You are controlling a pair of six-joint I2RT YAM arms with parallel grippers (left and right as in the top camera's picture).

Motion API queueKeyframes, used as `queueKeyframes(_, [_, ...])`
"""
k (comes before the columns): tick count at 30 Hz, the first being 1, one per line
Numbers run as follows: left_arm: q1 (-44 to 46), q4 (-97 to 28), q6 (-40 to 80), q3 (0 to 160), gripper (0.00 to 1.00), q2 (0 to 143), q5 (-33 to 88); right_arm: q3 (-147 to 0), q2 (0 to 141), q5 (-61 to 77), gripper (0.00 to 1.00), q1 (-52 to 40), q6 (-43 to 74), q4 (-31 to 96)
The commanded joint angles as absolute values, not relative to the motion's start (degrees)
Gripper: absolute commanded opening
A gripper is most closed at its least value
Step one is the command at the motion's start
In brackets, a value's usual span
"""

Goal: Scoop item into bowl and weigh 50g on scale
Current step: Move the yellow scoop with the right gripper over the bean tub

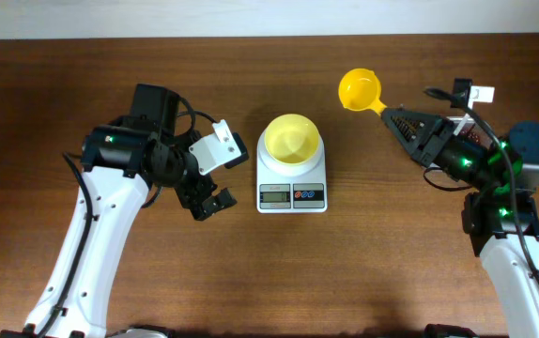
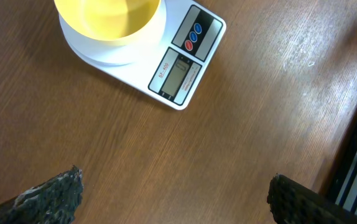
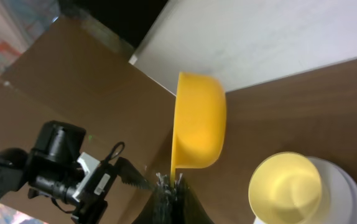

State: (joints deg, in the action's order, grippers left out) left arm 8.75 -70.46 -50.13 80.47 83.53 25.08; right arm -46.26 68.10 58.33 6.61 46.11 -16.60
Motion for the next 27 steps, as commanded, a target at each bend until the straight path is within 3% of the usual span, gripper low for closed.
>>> queueKeyframes(1, [8.4, -70.3, -51.0, 80.1, 0.99, 83.6, 25.7, -47.0, 68.0, 51.8, 0.04, 6.8, 40.7, -11.9])
queueKeyframes(5, [8.4, -70.3, -51.0, 80.1, 0.99, 83.6, 25.7, -47.0, 69.8, 44.3, 0.04, 6.8, 36.6, -9.6])
queueKeyframes(11, [8.4, -70.3, -51.0, 80.1, 0.99, 83.6, 25.7, -47.1, 80.2, 44.4, 0.04, 6.8, 36.9, -9.9])
queueKeyframes(18, [8.4, -70.3, -51.0, 80.1, 0.99, 83.6, 25.7, -47.2, 82.8, 45.9, 0.04, 6.8, 37.5, -11.4])
queueKeyframes(27, [8.4, -70.3, -51.1, 80.1, 0.99, 83.6, 25.7, -49.6, 82.6, 43.3, 0.04, 15.2, 19.7, -5.2])
